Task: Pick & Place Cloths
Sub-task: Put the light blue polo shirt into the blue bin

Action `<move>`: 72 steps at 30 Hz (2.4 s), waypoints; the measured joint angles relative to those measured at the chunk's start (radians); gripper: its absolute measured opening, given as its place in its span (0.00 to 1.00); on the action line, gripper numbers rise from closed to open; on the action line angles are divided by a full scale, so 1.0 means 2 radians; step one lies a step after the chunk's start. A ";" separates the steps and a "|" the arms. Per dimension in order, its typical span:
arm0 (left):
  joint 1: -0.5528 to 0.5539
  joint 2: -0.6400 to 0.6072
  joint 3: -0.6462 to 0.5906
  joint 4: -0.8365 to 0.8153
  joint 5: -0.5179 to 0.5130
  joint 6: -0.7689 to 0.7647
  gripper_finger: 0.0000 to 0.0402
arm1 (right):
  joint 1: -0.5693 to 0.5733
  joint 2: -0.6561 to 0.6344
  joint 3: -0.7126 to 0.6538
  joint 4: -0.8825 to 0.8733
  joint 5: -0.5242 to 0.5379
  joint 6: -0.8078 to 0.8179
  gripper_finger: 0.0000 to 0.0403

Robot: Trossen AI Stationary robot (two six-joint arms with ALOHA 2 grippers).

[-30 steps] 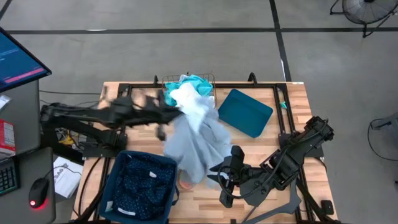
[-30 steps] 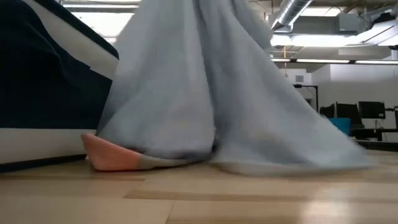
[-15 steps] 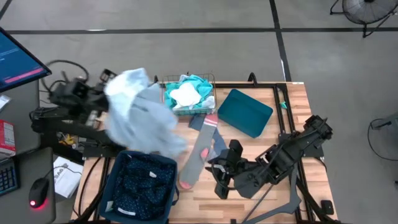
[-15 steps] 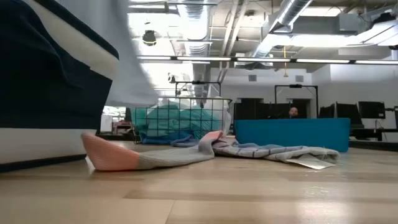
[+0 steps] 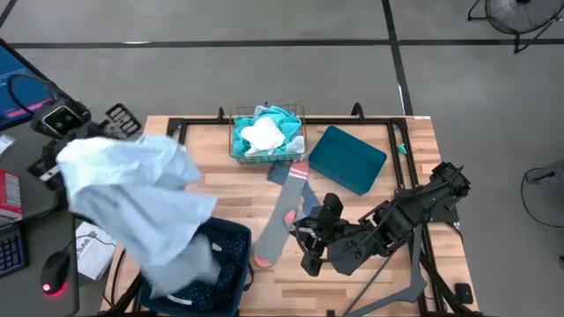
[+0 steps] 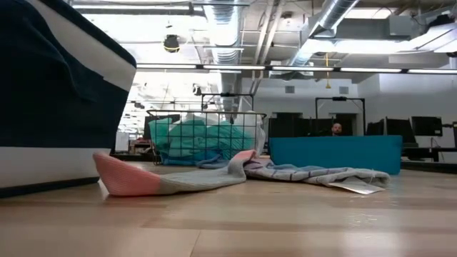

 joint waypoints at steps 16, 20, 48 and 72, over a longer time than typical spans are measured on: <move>-0.090 0.018 -0.015 -0.166 0.008 0.023 0.00 | 0.000 0.000 0.000 -0.001 -0.001 0.001 0.25; -0.089 0.019 -0.045 -0.226 -0.072 0.095 0.00 | 0.000 0.000 0.000 -0.001 -0.001 0.001 0.25; -0.396 0.003 -0.128 -0.561 -0.411 -0.247 0.00 | 0.030 0.000 0.000 0.004 -0.001 0.024 0.25; -0.499 0.305 -0.154 -0.866 -0.429 -0.598 0.00 | 0.004 0.000 0.000 0.005 -0.001 0.005 0.25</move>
